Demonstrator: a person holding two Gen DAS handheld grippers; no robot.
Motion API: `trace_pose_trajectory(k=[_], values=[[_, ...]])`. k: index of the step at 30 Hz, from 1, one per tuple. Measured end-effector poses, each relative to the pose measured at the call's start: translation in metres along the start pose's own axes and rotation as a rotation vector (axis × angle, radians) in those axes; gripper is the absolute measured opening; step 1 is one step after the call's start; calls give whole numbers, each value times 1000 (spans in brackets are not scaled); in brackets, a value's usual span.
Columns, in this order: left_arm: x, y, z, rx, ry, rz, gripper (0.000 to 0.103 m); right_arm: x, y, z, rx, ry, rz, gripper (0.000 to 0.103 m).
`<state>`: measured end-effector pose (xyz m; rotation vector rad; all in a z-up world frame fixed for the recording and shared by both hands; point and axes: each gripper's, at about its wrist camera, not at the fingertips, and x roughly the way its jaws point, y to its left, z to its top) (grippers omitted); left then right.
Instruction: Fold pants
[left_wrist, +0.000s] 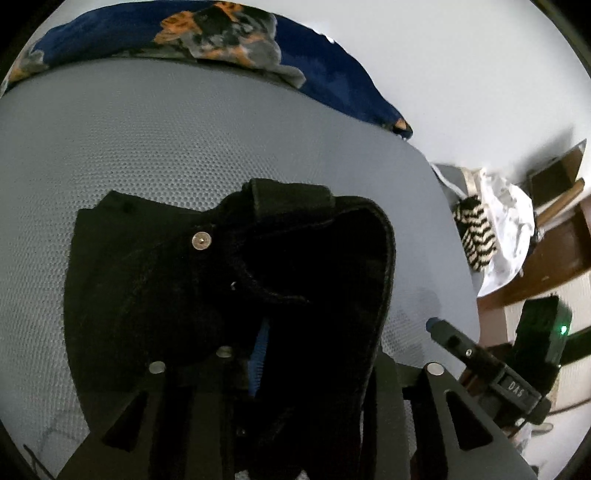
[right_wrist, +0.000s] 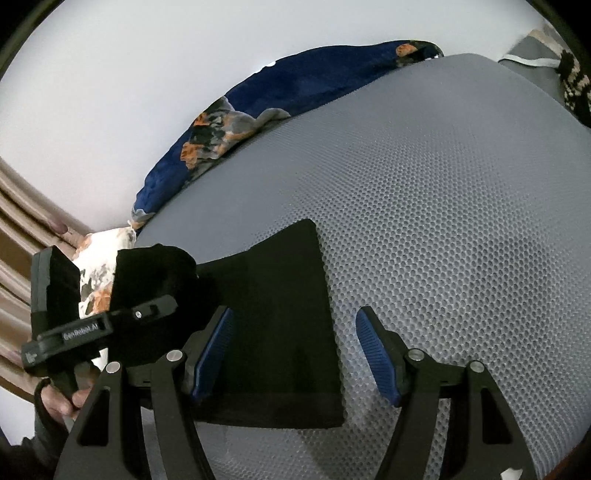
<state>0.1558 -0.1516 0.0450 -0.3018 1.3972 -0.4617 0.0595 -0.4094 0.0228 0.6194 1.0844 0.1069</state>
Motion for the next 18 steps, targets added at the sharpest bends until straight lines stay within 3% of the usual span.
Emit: trace_pose_trajectory(k=[1, 3, 5, 10, 18], values=[[0, -1, 0, -3, -4, -2, 41, 1, -1, 0, 0, 1, 6, 67], [-3, -1, -2, -8, -5, -58, 69, 4, -1, 3, -9, 7, 14, 67], [-9, -3, -4, 7, -25, -100, 81, 7, -1, 6, -16, 13, 21, 67], [-38, -2, -13, 102, -110, -28, 84, 21, 3, 12, -47, 59, 77, 67], [-62, 62, -21, 4, -173, 161, 84, 67, 11, 23, -110, 218, 204, 67]])
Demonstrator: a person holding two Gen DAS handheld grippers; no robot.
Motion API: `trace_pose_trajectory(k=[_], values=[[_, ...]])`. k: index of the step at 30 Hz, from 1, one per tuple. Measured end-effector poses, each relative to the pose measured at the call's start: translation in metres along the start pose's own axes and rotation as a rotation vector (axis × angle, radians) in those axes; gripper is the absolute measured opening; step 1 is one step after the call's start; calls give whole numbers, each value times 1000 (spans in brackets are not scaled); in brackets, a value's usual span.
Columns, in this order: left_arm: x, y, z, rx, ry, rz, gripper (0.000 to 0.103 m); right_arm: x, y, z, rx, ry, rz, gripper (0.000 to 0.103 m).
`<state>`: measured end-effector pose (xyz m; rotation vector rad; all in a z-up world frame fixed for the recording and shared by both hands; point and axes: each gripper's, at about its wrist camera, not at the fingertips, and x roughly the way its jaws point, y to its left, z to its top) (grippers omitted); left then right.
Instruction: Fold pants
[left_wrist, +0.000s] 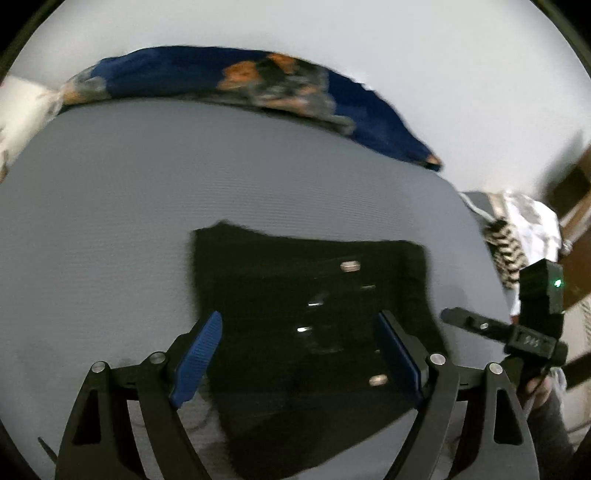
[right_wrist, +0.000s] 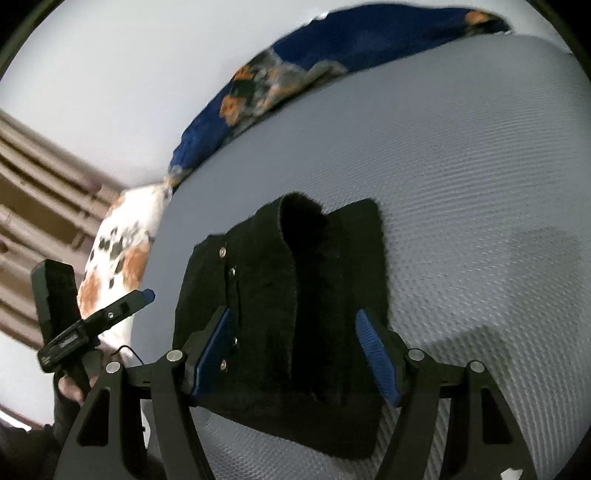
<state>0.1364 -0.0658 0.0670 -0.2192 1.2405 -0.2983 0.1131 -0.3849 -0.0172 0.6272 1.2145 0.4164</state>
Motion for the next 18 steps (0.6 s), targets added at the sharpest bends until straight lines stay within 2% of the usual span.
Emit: trace_pose_trajectory(k=[4, 7, 12, 13, 14, 16, 18], values=[[2, 31, -11, -52, 20, 54, 84, 20, -10, 14, 2, 45, 12, 67], [4, 45, -19, -87, 32, 67, 84, 31, -15, 23, 2, 55, 49, 63], [12, 57, -24, -126, 62, 75, 84, 51, -20, 35, 56, 65, 127, 43], [13, 58, -25, -129, 64, 74, 84, 53, -19, 35, 73, 66, 140, 26], [14, 58, -24, -131, 64, 73, 84, 52, -17, 34, 87, 63, 148, 18], [13, 56, -23, -126, 57, 71, 84, 40, -7, 31, 81, 24, 143, 11], [12, 54, -19, -118, 48, 67, 84, 23, 4, 28, 72, -10, 147, 11]])
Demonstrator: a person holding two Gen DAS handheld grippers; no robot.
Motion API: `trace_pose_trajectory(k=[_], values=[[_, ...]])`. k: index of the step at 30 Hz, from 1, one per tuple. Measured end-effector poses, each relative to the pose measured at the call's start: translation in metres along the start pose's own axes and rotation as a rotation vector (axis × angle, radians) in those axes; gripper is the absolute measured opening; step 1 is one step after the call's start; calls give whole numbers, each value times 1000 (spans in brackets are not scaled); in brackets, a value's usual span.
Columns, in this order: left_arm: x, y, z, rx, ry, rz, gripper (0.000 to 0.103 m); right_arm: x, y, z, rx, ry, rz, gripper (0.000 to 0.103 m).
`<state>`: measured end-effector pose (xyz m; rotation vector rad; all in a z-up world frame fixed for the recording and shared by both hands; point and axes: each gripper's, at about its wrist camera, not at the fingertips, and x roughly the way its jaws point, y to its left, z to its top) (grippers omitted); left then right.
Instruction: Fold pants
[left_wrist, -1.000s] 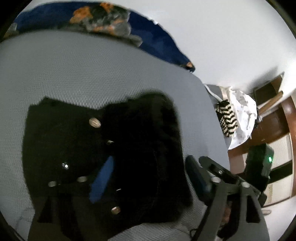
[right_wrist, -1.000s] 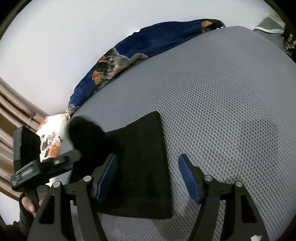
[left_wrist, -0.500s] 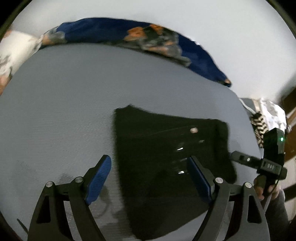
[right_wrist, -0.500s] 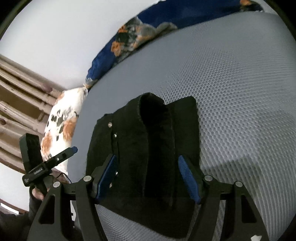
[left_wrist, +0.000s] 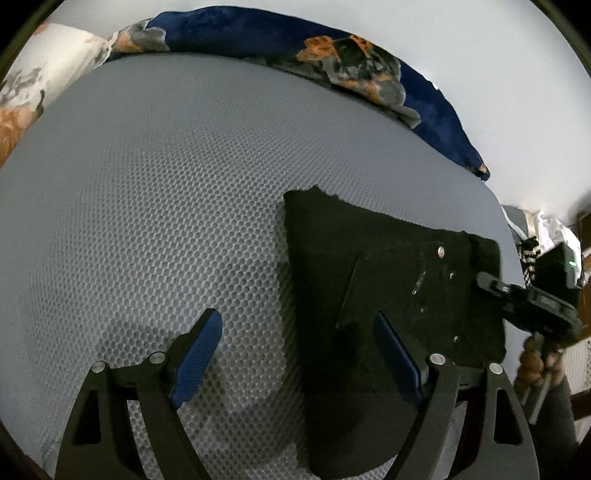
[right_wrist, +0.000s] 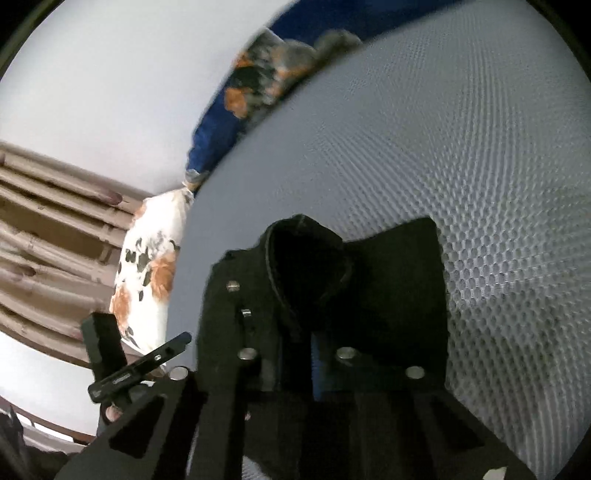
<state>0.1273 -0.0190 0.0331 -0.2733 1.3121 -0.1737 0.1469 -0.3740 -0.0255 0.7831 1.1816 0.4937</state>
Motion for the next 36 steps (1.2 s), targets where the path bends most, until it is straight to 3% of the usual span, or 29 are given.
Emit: trace_pose_trajectory(k=[5, 8, 11, 14, 15, 18, 24, 36], values=[[-2, -13, 6, 33, -18, -19, 84, -34, 18, -12, -23, -81, -66, 10], [0, -26, 8, 75, -23, -20, 84, -42, -6, -17, 59, -111, -102, 10], [7, -38, 8, 119, -24, -17, 84, -32, -33, -24, 86, -96, -219, 10], [30, -44, 6, 154, 24, 18, 84, -26, -46, -23, 117, -99, -206, 13], [40, -45, 5, 166, 48, 40, 84, -26, -44, -23, 113, -96, -221, 15], [59, -42, 2, 163, 77, 69, 84, -22, -31, -20, 73, -88, -295, 33], [49, -46, -6, 180, 100, 48, 84, -40, -14, -41, 33, -83, -340, 34], [22, -66, -54, 275, 85, 62, 84, -57, 12, -88, -51, -85, -392, 32]])
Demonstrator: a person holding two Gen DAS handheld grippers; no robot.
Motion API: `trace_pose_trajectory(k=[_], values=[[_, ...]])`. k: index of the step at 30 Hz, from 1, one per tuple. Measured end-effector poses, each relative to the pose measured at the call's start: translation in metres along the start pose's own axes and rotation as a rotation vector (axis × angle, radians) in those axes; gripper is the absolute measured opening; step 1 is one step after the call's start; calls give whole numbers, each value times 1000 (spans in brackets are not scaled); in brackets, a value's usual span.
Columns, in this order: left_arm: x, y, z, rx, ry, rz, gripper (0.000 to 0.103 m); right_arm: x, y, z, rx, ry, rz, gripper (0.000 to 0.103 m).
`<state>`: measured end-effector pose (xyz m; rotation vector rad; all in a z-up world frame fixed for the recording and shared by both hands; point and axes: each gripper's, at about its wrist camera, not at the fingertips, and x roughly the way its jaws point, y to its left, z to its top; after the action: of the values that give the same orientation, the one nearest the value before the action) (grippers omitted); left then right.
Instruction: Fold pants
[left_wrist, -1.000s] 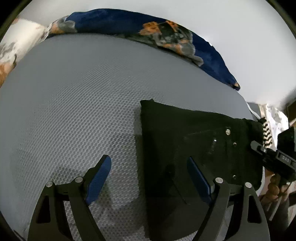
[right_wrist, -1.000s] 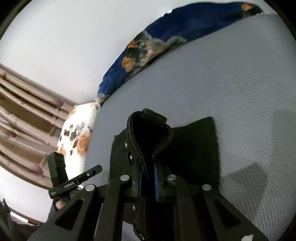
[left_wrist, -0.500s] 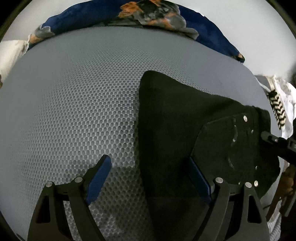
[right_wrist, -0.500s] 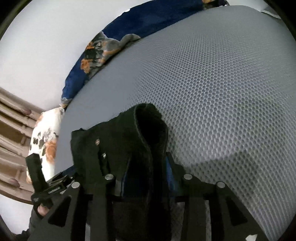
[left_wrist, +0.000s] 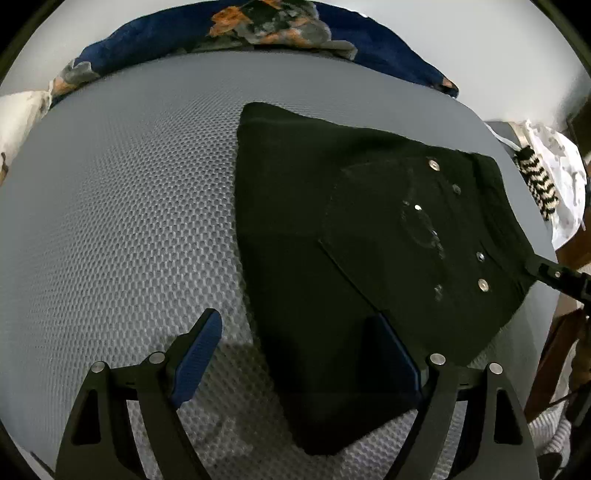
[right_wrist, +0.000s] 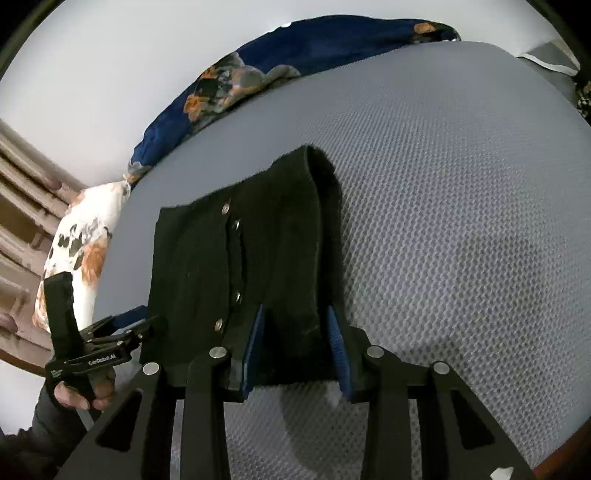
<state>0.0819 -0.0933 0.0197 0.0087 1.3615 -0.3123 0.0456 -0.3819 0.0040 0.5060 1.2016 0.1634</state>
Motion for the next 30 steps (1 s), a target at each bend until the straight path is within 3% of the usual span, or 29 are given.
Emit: trace_pose_trajectory(k=[12, 19, 30], values=[[-17, -11, -24, 27, -36, 6, 84, 1, 4, -5, -6, -17, -16, 32], [-17, -19, -27, 43, -48, 12, 84, -9, 16, -11, -59, -39, -47, 19], [-15, -23, -32, 60, -50, 0, 84, -12, 15, -16, -50, -62, -52, 15]])
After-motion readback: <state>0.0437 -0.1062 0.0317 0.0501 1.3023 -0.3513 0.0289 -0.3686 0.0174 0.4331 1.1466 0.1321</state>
